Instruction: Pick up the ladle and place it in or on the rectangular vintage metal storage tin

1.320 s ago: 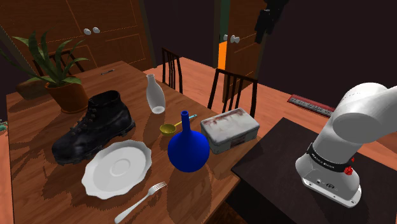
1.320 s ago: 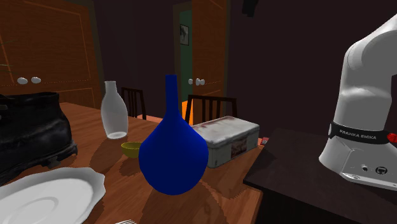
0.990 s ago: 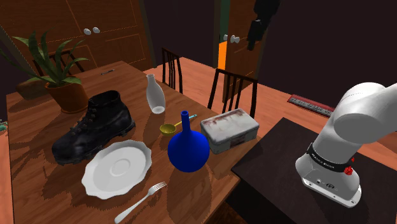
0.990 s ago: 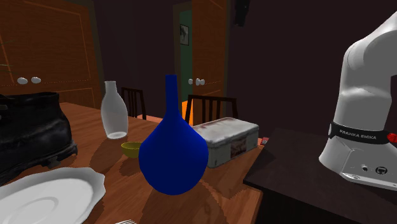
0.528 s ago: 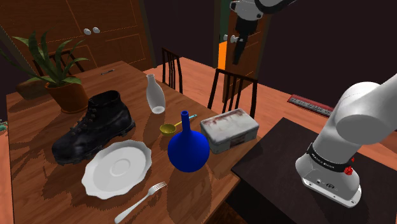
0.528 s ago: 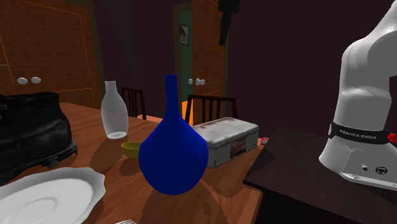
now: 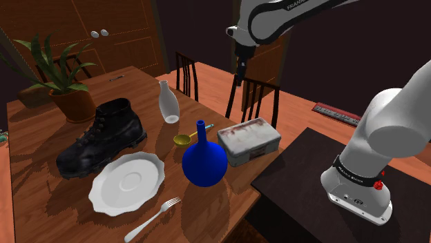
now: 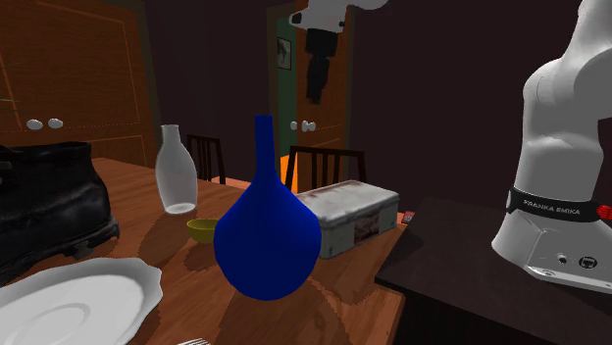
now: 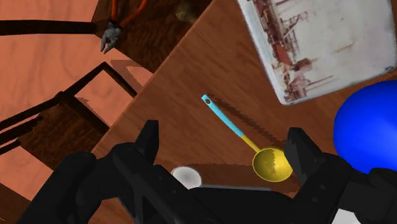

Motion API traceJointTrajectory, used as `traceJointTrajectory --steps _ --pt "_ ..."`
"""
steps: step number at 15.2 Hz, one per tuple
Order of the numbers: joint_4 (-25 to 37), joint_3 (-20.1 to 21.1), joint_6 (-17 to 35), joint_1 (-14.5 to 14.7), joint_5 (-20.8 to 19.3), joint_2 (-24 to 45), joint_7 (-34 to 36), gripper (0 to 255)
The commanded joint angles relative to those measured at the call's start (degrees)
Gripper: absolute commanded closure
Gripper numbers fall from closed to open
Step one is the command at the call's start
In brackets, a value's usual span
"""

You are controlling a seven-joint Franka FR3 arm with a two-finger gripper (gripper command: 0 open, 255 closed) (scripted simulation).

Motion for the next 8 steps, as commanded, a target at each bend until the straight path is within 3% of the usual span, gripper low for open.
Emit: traceJointTrajectory --steps 1,8 --pt "1.1 -0.3 3.0 0.8 0.4 4.0 -3.5 0" --pt "6.0 0.4 11.7 3.1 2.4 17.5 -14.5 0"
